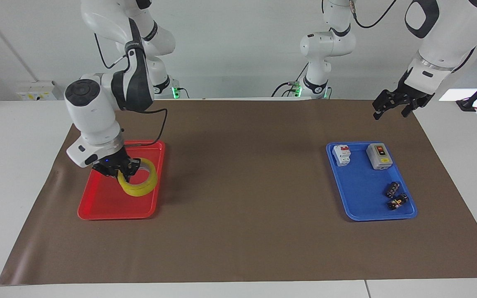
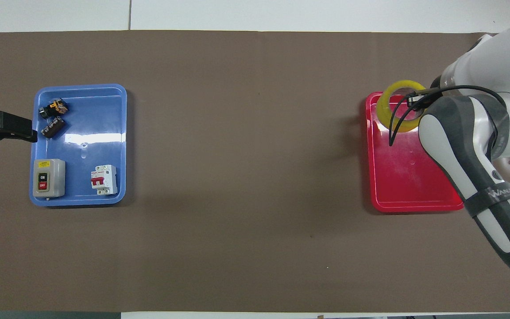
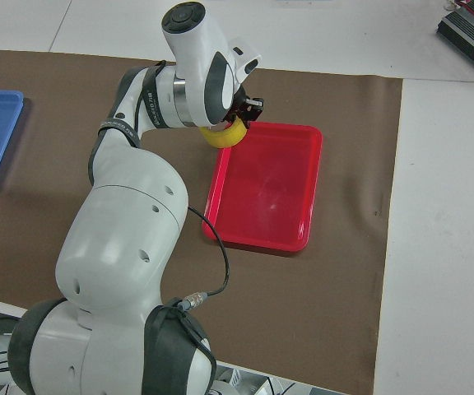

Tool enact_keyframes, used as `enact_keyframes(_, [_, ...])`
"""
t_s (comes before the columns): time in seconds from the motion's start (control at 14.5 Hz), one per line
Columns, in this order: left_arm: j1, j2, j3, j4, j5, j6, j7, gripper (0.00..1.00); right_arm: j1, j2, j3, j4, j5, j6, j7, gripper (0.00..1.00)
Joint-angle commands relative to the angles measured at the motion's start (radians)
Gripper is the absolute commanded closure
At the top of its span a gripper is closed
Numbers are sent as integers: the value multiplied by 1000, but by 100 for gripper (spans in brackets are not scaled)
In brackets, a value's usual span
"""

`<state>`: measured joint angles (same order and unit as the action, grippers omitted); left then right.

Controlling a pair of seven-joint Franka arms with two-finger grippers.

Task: Place and move tape with both arms
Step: 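Carry the tape with the right gripper over the red tray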

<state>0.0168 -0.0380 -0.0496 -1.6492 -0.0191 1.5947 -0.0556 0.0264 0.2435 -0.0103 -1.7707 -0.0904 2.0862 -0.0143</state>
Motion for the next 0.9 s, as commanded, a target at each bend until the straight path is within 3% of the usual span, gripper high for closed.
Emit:
enact_keyframes(0.0, [5, -26, -1, -27, 15, 4, 14, 0, -66, -84, 18, -204, -5, 148, -88, 100])
enact_keyframes(0.41, [5, -26, -1, -27, 15, 4, 14, 0, -117, -153, 18, -453, 11, 362, -147, 100])
enact_keyframes(0.83, [5, -26, -1, -27, 15, 4, 14, 0, -155, -128, 19, -472, 9, 433, -153, 100])
